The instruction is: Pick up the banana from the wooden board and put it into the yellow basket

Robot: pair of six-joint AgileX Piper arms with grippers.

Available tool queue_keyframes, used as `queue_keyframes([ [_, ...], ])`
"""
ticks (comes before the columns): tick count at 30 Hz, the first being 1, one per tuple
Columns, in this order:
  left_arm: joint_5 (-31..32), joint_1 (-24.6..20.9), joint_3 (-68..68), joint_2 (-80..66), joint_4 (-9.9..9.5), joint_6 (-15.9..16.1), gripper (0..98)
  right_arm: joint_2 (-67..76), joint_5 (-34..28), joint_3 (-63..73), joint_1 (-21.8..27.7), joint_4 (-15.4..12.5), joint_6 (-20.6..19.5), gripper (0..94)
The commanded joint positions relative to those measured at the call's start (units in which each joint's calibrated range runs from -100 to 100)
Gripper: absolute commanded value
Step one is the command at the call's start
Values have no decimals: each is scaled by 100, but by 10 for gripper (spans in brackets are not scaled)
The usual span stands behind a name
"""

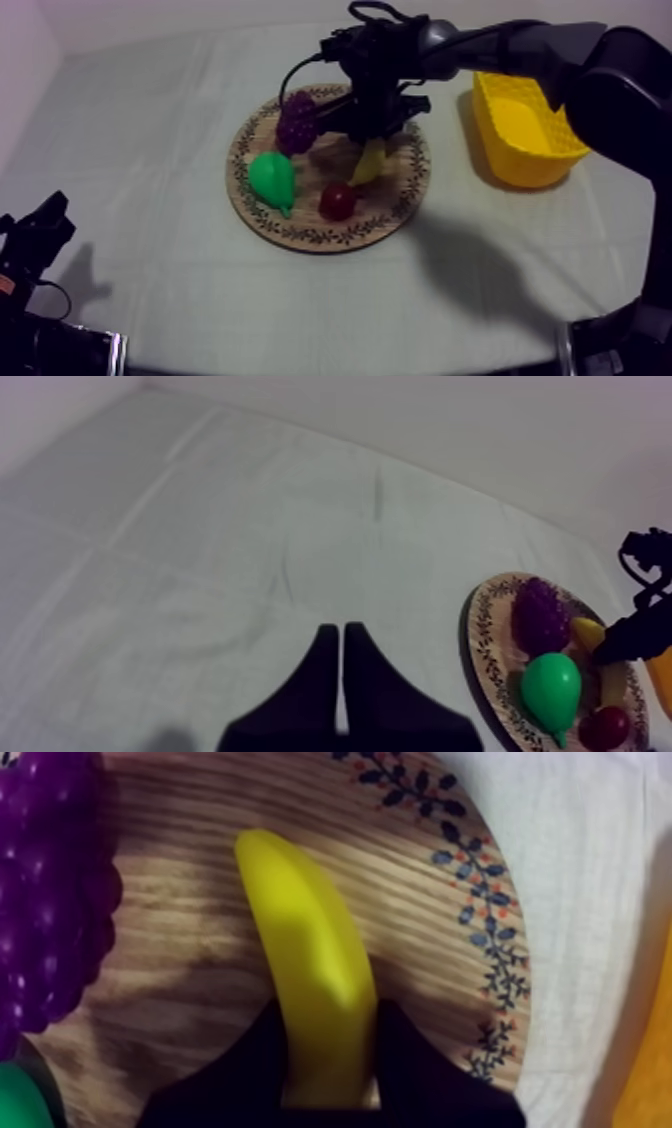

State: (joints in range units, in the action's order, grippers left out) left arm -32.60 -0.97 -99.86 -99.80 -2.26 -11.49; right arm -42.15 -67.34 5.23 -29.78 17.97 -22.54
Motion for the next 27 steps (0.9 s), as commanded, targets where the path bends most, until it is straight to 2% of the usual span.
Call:
queue_keyframes([
  [1,2,-1,-3,-3,-1,-1,1,17,-91,24,11,-52,42,142],
  [8,2,-1,-3,-3,-1,-1,1,425,-388,259,95,-43,183,146],
  [16,2,-1,-3,-3,-1,-1,1,1585,-519,114,303,70,363,152],
  [27,2,-1,-3,-3,-1,-1,1,3564,-81,-954,1159,5,812,158],
])
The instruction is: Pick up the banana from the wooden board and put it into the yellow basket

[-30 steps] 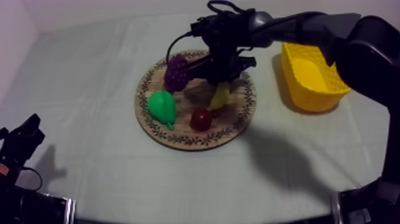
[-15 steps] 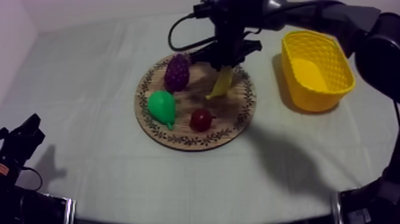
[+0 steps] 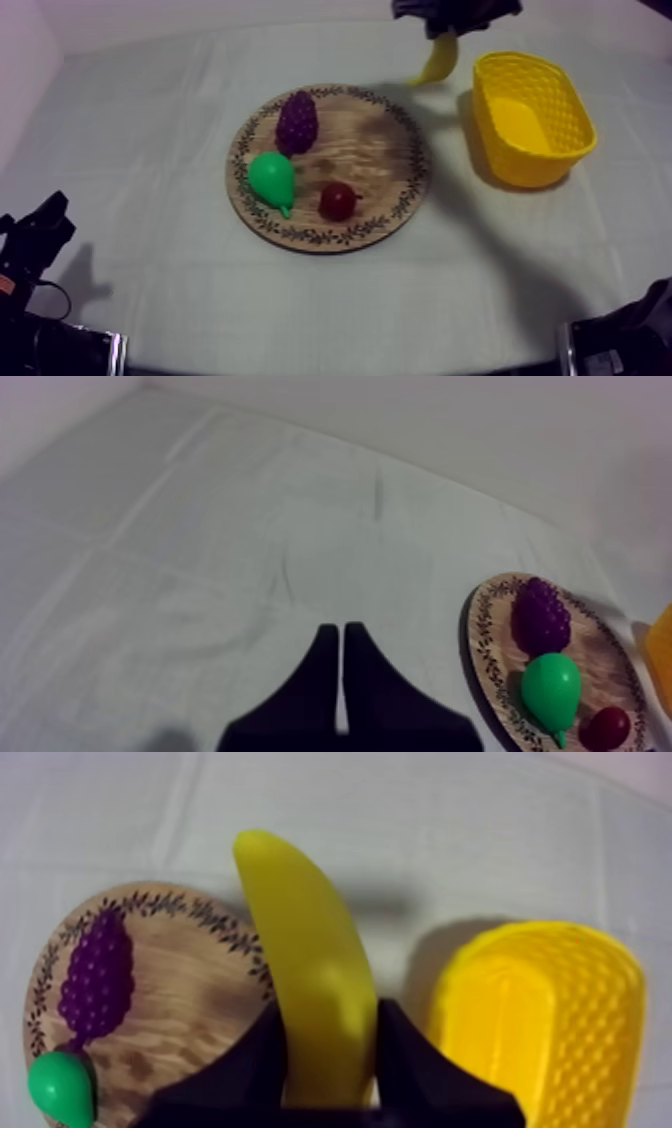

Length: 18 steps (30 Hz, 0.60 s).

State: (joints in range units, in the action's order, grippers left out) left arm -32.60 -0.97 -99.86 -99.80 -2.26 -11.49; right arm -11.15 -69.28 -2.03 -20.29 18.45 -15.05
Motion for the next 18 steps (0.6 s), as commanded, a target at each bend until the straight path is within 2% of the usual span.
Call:
queue_keyframes([
  [1,2,-1,-3,-3,-1,-1,1,616,188,-367,316,-70,112,158],
  [8,2,-1,-3,-3,-1,-1,1,1467,875,-1449,1043,-297,440,158],
  [18,2,-1,-3,-3,-1,-1,1,1504,1555,-2291,1446,-196,431,158],
])
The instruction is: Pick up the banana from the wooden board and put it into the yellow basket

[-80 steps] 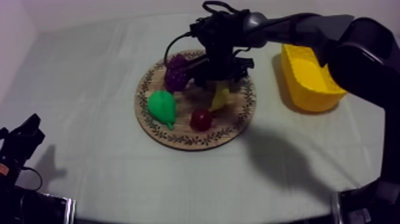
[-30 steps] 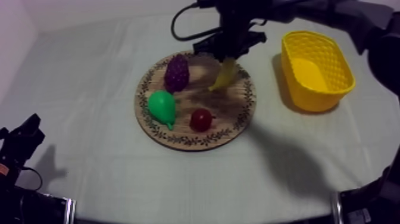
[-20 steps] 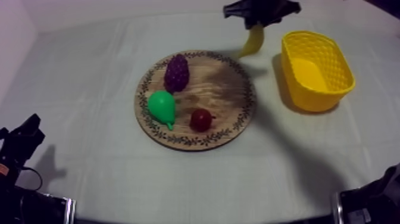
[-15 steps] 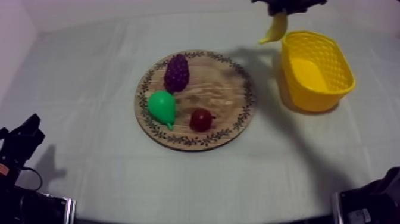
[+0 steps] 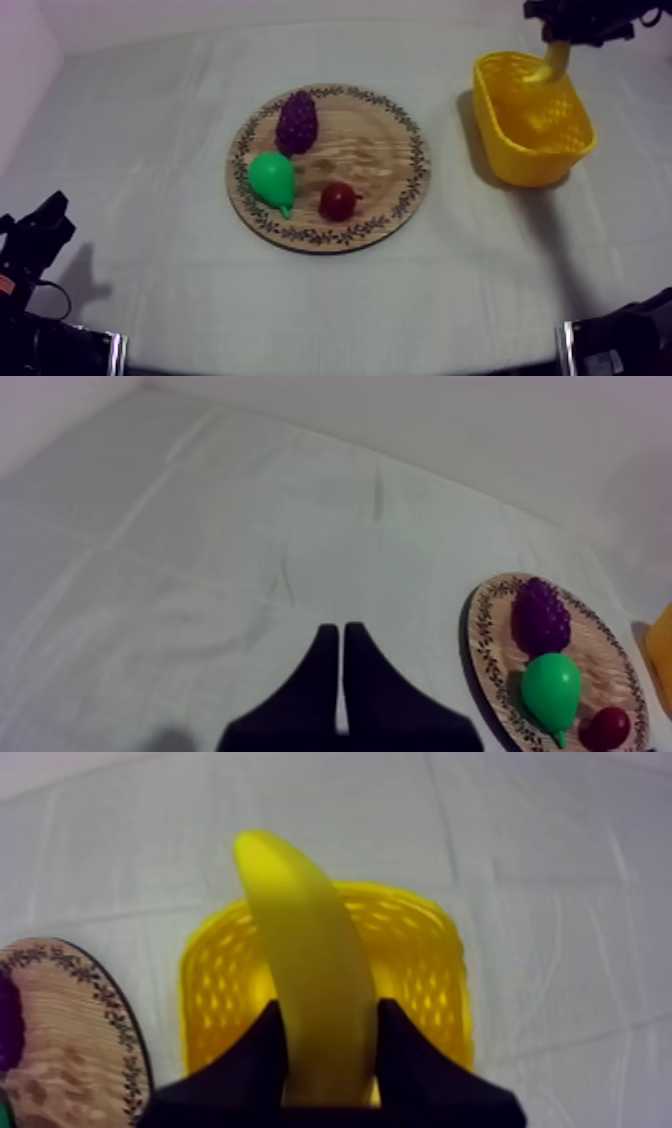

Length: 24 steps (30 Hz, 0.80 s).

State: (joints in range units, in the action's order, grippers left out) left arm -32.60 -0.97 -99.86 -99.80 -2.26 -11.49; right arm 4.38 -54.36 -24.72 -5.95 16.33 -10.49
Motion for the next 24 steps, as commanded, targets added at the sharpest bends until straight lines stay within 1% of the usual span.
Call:
queue_keyframes([
  [1,2,-1,-3,-3,-1,-1,1,-115,107,-42,31,39,-43,158],
  [7,2,-1,-3,-3,-1,-1,1,-558,227,-14,83,160,-142,158],
  [17,2,-1,-3,-3,-1,-1,1,-1152,308,172,162,242,-177,159],
  [24,2,-1,-3,-3,-1,-1,1,-1384,423,62,167,359,-256,158],
])
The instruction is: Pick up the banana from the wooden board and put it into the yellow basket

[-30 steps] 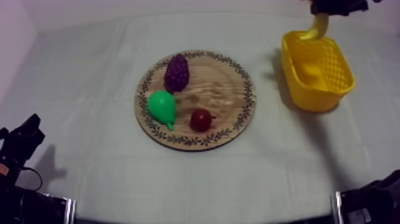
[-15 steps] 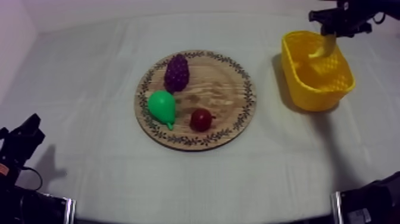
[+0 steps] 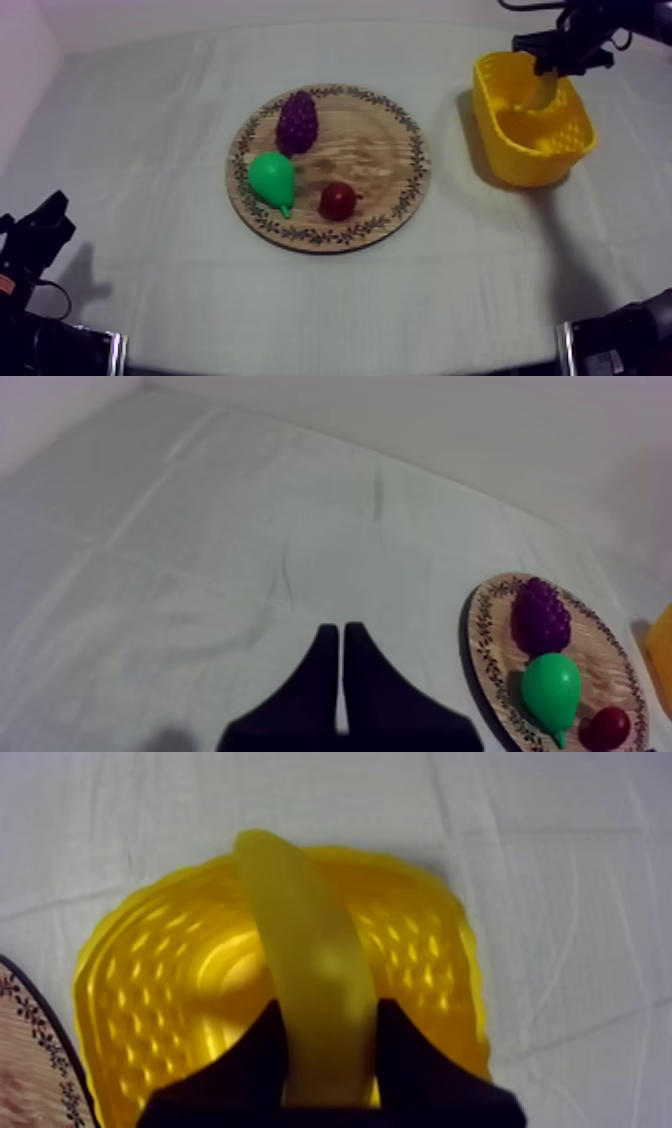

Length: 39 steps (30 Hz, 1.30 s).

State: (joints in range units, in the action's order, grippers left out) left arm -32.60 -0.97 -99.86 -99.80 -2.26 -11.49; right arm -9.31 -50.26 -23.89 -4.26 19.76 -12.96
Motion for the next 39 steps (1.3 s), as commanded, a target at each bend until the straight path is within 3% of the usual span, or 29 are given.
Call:
queue_keyframes([
  [1,2,-1,-3,-3,-1,-1,1,-40,32,-50,-9,39,-27,158],
  [11,2,-1,-3,-3,-1,-1,1,-178,139,-356,-112,250,-225,153],
  [22,2,-1,-3,-3,-1,-1,1,-229,112,-414,-160,214,-137,115],
  [30,2,-1,-3,-3,-1,-1,1,-255,198,-536,-164,323,-289,325],
  [39,2,-1,-3,-3,-1,-1,1,-313,236,-581,-176,427,-420,432],
])
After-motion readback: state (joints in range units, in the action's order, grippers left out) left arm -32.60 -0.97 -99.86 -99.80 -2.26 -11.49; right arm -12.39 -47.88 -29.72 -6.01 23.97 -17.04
